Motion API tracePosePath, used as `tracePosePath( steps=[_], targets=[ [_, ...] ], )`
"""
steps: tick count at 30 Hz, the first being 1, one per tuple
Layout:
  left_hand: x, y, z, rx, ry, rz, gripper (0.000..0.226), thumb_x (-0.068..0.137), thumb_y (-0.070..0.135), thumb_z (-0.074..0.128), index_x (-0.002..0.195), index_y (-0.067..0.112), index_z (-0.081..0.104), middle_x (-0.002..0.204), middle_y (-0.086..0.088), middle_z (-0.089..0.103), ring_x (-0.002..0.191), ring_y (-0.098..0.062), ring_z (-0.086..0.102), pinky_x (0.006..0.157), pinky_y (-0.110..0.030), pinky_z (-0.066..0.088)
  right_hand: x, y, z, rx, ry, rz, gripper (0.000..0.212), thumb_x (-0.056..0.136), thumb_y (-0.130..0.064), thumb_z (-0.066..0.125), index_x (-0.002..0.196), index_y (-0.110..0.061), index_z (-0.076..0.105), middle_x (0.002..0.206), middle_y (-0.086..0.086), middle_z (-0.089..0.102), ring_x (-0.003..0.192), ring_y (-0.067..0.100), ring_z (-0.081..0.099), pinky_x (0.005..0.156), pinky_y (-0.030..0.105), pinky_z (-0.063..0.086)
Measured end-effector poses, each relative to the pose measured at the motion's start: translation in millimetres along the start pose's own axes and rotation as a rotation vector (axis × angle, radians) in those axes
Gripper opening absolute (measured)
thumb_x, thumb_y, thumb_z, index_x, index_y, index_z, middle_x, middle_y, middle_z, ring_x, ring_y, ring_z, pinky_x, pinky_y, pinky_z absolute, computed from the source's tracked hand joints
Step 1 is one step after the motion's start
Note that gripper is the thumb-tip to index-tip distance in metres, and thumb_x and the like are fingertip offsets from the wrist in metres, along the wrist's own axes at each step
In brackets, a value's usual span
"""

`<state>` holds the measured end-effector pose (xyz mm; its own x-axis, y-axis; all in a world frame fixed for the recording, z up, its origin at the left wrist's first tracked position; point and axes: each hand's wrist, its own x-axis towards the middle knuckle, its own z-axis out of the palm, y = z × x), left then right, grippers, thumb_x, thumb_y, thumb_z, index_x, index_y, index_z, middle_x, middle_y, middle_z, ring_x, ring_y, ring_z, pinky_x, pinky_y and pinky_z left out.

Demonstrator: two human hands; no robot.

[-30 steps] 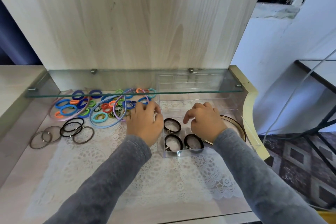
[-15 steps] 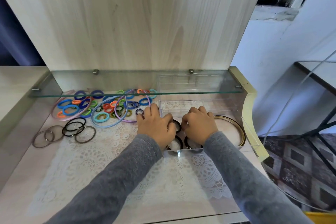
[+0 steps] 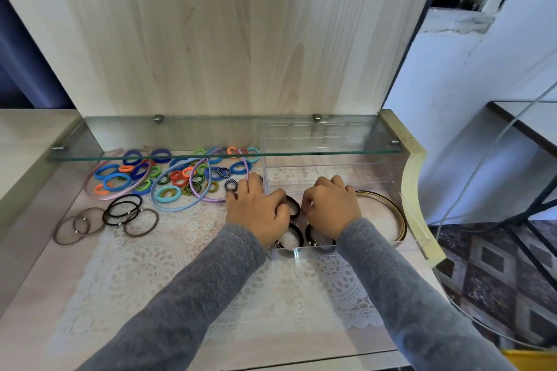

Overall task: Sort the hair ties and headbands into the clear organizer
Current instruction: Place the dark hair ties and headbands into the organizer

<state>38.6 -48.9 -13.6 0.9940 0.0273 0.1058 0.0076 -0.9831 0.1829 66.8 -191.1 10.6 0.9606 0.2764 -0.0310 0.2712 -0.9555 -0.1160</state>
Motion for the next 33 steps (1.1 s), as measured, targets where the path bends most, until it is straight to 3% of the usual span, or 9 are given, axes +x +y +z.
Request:
tracePosePath(
  steps=[13, 19, 22, 28, 33],
  targets=[
    [-7.1, -5.7, 1.9, -0.123, 0.048, 0.020, 0.035, 0.081, 0.039, 0.028, 0.105, 0.035, 0.054, 0.104, 0.002, 0.035, 0.099, -0.019, 0.035, 0.084, -0.036, 0.031, 0.6, 2.1, -0.1, -0.006, 0.021, 0.041, 0.025, 0.087, -0.021, 0.046, 0.094, -0.027, 0.069, 0.110, -0.003, 0.056, 0.108, 0.023, 0.041, 0.093, 0.039, 0.035],
    [-23.4, -24.2, 6.8, -0.320, 0.196, 0.049, 0.042, 0.083, 0.039, 0.034, 0.122, 0.033, 0.048, 0.119, 0.007, 0.046, 0.111, -0.013, 0.043, 0.092, -0.034, 0.033, -5.8, 7.1, -2.7, 0.131, 0.081, 0.113, 0.030, 0.080, -0.008, 0.046, 0.090, -0.027, 0.067, 0.107, -0.004, 0.056, 0.106, 0.022, 0.043, 0.094, 0.038, 0.035],
    [-36.2, -39.2, 10.9, -0.314, 0.283, -0.016, 0.044, 0.083, 0.039, 0.033, 0.122, 0.029, 0.051, 0.122, 0.006, 0.049, 0.113, -0.015, 0.046, 0.094, -0.037, 0.035, -9.1, -4.0, 3.9, 0.256, 0.220, 0.126, 0.035, 0.074, -0.001, 0.046, 0.091, -0.025, 0.066, 0.103, -0.004, 0.057, 0.100, 0.022, 0.044, 0.091, 0.038, 0.038],
    [-56.2, -69.6, 6.1, -0.132, 0.378, -0.103, 0.041, 0.080, 0.033, 0.040, 0.113, 0.021, 0.060, 0.119, -0.002, 0.059, 0.109, -0.022, 0.054, 0.095, -0.041, 0.039, -17.2, -58.0, 18.5, 0.557, 0.605, -0.055, 0.030, 0.073, -0.010, 0.042, 0.092, -0.014, 0.063, 0.094, 0.003, 0.056, 0.085, 0.024, 0.052, 0.072, 0.043, 0.048],
    [-71.3, -99.1, -1.3, -0.062, 0.414, -0.209, 0.042, 0.077, 0.030, 0.042, 0.111, 0.018, 0.063, 0.118, -0.005, 0.062, 0.109, -0.026, 0.057, 0.096, -0.044, 0.040, -26.3, -114.2, 32.7, 0.563, 0.620, -0.267, 0.032, 0.079, -0.017, 0.039, 0.099, -0.015, 0.064, 0.098, 0.000, 0.059, 0.089, 0.019, 0.054, 0.075, 0.038, 0.048]
  ],
)
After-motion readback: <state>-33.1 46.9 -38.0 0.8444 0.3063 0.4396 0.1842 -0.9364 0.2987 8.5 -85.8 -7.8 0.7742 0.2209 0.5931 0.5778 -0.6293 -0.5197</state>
